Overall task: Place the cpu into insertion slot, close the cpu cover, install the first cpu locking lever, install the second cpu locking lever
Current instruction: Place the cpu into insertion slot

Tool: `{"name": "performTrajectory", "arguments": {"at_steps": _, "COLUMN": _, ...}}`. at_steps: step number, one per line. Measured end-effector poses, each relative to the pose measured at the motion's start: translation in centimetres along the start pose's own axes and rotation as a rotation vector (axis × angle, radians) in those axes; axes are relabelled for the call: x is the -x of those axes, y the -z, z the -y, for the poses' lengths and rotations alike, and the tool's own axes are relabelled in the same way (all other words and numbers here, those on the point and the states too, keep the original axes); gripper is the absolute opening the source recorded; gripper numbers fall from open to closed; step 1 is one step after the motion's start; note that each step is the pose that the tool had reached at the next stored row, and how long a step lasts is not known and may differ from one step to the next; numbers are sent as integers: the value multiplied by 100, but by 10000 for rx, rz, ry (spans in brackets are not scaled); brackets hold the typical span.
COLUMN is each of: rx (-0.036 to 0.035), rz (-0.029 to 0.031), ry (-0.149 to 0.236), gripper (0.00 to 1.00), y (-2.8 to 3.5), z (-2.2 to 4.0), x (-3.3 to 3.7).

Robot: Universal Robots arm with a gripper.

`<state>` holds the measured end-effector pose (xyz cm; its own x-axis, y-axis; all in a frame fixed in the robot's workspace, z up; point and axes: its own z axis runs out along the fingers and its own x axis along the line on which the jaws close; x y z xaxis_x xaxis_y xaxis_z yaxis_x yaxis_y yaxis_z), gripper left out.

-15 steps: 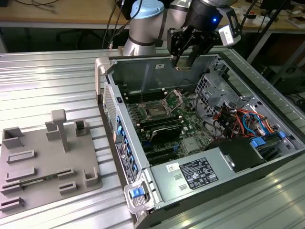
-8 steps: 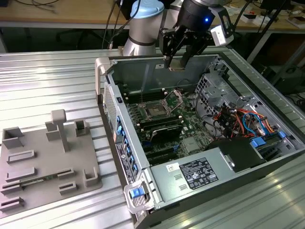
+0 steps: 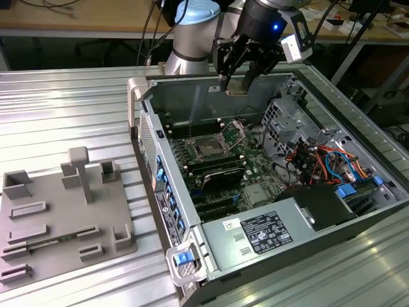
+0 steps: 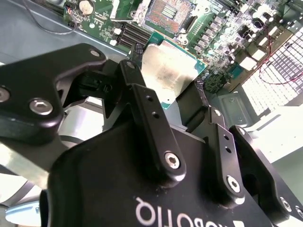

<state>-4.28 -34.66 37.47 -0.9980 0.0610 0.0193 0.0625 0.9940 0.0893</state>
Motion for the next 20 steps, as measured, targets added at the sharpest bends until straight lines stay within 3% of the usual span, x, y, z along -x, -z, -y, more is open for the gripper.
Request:
{"name": "performTrajectory", "arguments": {"at_steps": 16, "rx": 2, "rz": 10, "ry": -115, "gripper": 55, "y": 0, "z": 0, "x": 0}}
{"name": "performTrajectory", "arguments": {"at_steps": 20, "rx": 6, "rz": 26, "ry": -299, "gripper": 55, "y": -1, "z": 0, "x": -3}}
